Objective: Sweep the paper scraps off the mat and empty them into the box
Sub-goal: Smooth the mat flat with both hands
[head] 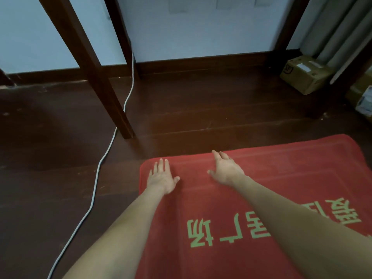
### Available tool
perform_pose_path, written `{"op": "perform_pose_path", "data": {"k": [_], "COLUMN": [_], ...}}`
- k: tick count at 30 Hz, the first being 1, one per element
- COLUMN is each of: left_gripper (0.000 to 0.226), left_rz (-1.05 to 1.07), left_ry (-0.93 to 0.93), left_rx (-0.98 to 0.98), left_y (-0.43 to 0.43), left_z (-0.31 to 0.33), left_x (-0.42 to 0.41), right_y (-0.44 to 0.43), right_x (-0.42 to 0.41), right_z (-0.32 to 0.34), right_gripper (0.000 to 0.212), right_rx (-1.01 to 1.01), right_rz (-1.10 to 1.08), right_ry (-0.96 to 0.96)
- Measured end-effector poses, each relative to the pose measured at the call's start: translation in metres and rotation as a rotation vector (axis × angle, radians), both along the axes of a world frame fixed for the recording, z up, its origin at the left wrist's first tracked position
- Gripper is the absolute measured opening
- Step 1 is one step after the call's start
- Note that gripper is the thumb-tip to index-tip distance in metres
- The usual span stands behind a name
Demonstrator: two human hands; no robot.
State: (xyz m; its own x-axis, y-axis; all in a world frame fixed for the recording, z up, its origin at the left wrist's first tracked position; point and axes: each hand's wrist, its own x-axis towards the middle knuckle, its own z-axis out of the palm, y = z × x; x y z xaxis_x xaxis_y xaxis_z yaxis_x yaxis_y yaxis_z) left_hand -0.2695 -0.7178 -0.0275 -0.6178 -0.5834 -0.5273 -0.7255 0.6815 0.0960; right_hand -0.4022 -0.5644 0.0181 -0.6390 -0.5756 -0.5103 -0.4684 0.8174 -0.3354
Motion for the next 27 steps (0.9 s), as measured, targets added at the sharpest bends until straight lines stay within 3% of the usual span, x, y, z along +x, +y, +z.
{"op": "perform_pose_path", "data": {"k": [7, 12, 15, 21, 27], "left_gripper": [0.085, 0.092, 0.095, 0.089, 0.094], "left_rz": [-0.013, 0.000, 0.008, -0.018, -0.031], "left_ry": [0.016, -0.007, -0.084, 0.025, -0.023], "left_rx": [-0.043, -0.038, 0.004, -0.038, 0.033], "left_y": [-0.054, -0.059, -0.057, -0.052, -0.058], "left_z": [-0.081, -0.105, -0.095, -0.094, -0.100], "left_x": [-0.020, -0.012, -0.016, -0.032, -0.029], "right_y": [-0.026, -0.026, -0.029, -0.043, -0.038], "right_x": [-0.007, -0.008, -0.007, -0.014, -0.015], "right_z": [-0.078, -0.101, -0.104, -0.102, -0.110], "right_gripper": [0.079, 0.078, 0.077, 0.076, 0.076], "right_rx": [0.072, 0.090, 0.111, 0.121, 0.175], "right_rz": [-0.029, -0.026, -0.037, 0.023, 0.051], "right_ry": [-0.032, -0.050, -0.080, -0.026, -0.075]}}
